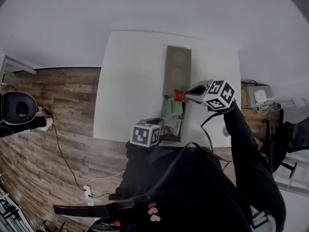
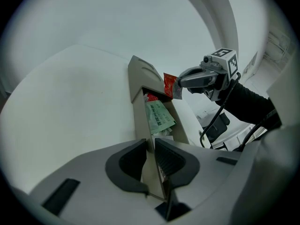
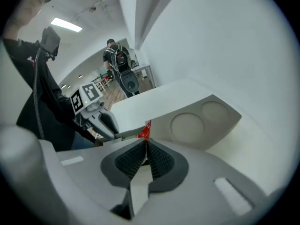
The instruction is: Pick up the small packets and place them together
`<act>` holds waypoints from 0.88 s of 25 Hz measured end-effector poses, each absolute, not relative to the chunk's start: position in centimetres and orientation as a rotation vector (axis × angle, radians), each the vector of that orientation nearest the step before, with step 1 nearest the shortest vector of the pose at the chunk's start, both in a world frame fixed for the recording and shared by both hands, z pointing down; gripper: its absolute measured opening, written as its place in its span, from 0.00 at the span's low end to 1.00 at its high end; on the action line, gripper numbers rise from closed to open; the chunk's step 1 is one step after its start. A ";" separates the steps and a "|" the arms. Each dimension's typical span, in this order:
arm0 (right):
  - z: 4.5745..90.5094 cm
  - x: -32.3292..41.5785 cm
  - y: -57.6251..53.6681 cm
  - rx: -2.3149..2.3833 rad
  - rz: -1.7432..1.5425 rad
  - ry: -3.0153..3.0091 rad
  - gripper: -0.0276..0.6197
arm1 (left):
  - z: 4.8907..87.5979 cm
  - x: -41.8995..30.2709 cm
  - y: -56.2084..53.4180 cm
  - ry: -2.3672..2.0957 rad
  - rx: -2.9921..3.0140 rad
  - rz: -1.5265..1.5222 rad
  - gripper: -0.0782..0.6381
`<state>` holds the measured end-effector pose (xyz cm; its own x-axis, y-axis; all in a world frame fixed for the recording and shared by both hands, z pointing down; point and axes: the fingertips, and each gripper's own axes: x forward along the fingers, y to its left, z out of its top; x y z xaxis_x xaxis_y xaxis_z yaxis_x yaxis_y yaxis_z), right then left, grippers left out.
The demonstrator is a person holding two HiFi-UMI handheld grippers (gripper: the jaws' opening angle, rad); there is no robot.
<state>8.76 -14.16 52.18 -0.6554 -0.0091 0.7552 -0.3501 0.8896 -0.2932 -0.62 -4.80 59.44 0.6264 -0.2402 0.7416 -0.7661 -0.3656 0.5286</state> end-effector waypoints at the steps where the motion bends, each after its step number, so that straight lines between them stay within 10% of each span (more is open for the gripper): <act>1: 52.1 8.6 -15.1 0.282 0.551 -2.253 0.07 | 59.3 -0.7 -4.9 -0.802 1.907 0.701 0.19; 22: 52.1 9.1 -33.5 0.936 0.704 -2.309 0.07 | 59.3 -0.8 -4.8 -0.804 1.874 0.688 0.19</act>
